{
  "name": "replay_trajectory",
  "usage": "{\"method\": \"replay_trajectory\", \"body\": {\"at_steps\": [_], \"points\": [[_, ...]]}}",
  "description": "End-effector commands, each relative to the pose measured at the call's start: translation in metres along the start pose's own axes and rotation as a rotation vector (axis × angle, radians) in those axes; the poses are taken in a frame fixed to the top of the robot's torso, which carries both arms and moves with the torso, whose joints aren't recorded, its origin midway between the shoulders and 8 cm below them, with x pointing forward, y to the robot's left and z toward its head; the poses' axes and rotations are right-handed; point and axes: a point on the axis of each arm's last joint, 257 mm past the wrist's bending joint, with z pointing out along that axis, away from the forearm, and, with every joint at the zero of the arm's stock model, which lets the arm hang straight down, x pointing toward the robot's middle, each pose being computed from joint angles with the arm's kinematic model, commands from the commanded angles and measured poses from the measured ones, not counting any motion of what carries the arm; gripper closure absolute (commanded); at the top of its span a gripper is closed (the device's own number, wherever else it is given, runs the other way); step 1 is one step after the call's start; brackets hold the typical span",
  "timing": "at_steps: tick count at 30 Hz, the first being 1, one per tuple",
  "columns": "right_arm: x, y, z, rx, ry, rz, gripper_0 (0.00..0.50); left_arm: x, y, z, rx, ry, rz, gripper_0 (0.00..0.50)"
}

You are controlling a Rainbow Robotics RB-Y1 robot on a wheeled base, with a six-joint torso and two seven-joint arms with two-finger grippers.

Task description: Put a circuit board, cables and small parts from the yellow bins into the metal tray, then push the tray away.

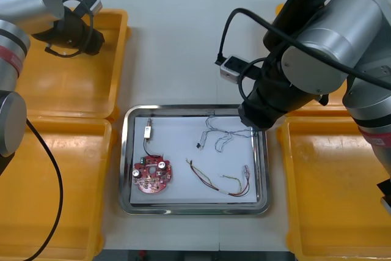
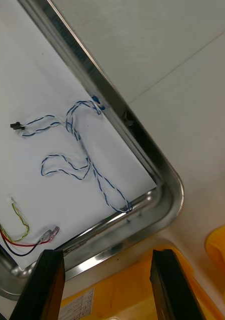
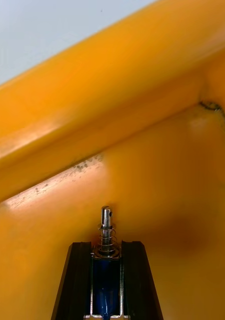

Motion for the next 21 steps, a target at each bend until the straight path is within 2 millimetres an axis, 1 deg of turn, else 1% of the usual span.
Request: {"method": "replay_trajectory", "body": {"at_steps": [1, 3, 5, 10, 13, 15, 17, 18, 19, 21], "points": [[-0.023, -0.025, -0.03, 0.073, -0.093, 0.101, 0.0, -0.015, -0.003, -0.006, 0.014, -0.029, 0.146, 0.5], [-0.022, -0.037, -0.033, 0.104, -0.102, 0.161, 0.0, -0.015, 0.0, -0.012, 0.031, -0.028, 0.141, 0.5], [-0.021, -0.045, -0.036, 0.12, -0.108, 0.207, 0.0, -0.014, 0.001, -0.018, 0.046, -0.027, 0.145, 0.5], [-0.013, -0.065, -0.044, 0.151, -0.119, 0.349, 0.0, -0.003, 0.001, -0.04, 0.078, 0.015, 0.139, 0.5], [-0.01, -0.078, -0.053, 0.163, -0.141, 0.427, 0.0, 0.002, -0.001, -0.053, 0.082, 0.041, 0.135, 0.5], [-0.009, -0.088, -0.064, 0.174, -0.17, 0.484, 0.0, 0.004, -0.003, -0.067, 0.073, 0.053, 0.133, 0.5], [-0.008, -0.095, -0.072, 0.181, -0.187, 0.519, 0.0, 0.007, -0.006, -0.078, 0.069, 0.073, 0.122, 0.5], [-0.005, -0.099, -0.074, 0.187, -0.192, 0.543, 0.0, 0.01, -0.008, -0.086, 0.068, 0.09, 0.112, 0.5], [-0.002, -0.102, -0.076, 0.191, -0.193, 0.557, 0.0, 0.012, -0.009, -0.089, 0.068, 0.097, 0.105, 0.5], [0.006, -0.109, -0.078, 0.196, -0.194, 0.611, 0.0, 0.016, -0.012, -0.106, 0.063, 0.125, 0.088, 0.5]]}}
